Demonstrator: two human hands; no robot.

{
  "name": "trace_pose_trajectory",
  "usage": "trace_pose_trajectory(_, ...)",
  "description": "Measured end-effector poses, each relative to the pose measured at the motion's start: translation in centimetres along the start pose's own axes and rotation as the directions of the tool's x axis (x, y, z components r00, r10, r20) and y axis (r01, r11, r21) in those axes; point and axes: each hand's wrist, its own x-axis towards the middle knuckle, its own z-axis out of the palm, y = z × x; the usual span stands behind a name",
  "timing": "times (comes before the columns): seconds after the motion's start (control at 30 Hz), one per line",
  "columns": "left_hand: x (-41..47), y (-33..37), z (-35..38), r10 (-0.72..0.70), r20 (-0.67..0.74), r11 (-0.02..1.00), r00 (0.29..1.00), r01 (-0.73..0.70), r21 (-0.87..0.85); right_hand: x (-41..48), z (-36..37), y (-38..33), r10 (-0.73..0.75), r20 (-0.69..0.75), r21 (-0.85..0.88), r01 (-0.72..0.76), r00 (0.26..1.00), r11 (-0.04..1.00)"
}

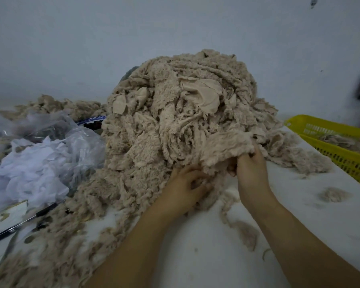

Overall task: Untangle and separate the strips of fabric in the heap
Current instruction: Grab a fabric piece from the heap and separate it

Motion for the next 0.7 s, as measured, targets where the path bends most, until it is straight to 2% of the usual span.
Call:
trace_pose_trajectory(0.07,0.2,0.0,-0.1,-0.025,-0.072,0.998,0.997,0.022,-0.053,-0.1,-0.1,0.5,0.103,0.116,-0.071,-0.095,0.988,0.993)
trace_pose_trajectory(0.13,0.3,0.1,-0.1,-0.09,-0.113,0.992,0.989,0.078,-0.103,0.1,-0.2,0.5,0.162,0.106,0.004,-0.163,0.981,0.987)
trace_pose_trajectory(0.17,0.2,0.1,-0.1,-0.139,-0.125,0.979,0.982,0.117,-0.166,0.4,-0.7,0.0,0.148,0.035,0.153,-0.152,0.988,0.977)
trace_pose_trajectory(0.23,-0.2,0.5,-0.4,-0.25,-0.141,0.903,0.958,0.178,-0.391,1.3,-2.3,-1.4,0.109,-0.153,0.534,-0.011,0.982,0.845)
trace_pose_trajectory(0.27,-0.3,1.0,-0.7,-0.297,-0.133,0.82,0.946,0.181,-0.543,1.6,-3.0,-1.8,0.115,-0.203,0.621,0.037,0.972,0.783)
trace_pose_trajectory(0.3,-0.3,1.5,-1.2,-0.333,-0.099,0.695,0.938,0.174,-0.698,1.5,-3.3,-1.7,0.143,-0.21,0.622,0.019,0.967,0.783)
trace_pose_trajectory(0.37,-0.2,2.2,-1.7,-0.319,0.02,0.403,0.948,0.154,-0.902,1.0,-2.4,-0.7,0.222,-0.153,0.473,-0.126,0.963,0.872)
trace_pose_trajectory(0.4,-0.3,2.5,-1.9,-0.287,0.049,0.31,0.957,0.141,-0.94,0.6,-1.6,0.0,0.252,-0.073,0.352,-0.211,0.965,0.912)
trace_pose_trajectory(0.43,-0.4,2.7,-1.8,-0.255,0.069,0.267,0.965,0.138,-0.954,0.1,-0.8,0.5,0.276,0.041,0.22,-0.278,0.96,0.935)
trace_pose_trajectory(0.5,-0.6,2.8,-1.3,-0.181,0.127,0.265,0.975,0.173,-0.949,-0.6,0.5,1.1,0.311,0.294,0.041,-0.337,0.904,0.94)
trace_pose_trajectory(0.57,-1.0,2.8,-0.8,-0.084,0.171,0.35,0.982,0.19,-0.917,-1.0,0.9,1.5,0.307,0.426,-0.021,-0.33,0.851,0.944)
trace_pose_trajectory(0.7,-1.2,3.0,-0.5,0.065,0.261,0.548,0.963,0.184,-0.816,-1.1,0.6,2.2,0.259,0.397,-0.071,-0.251,0.881,0.965)
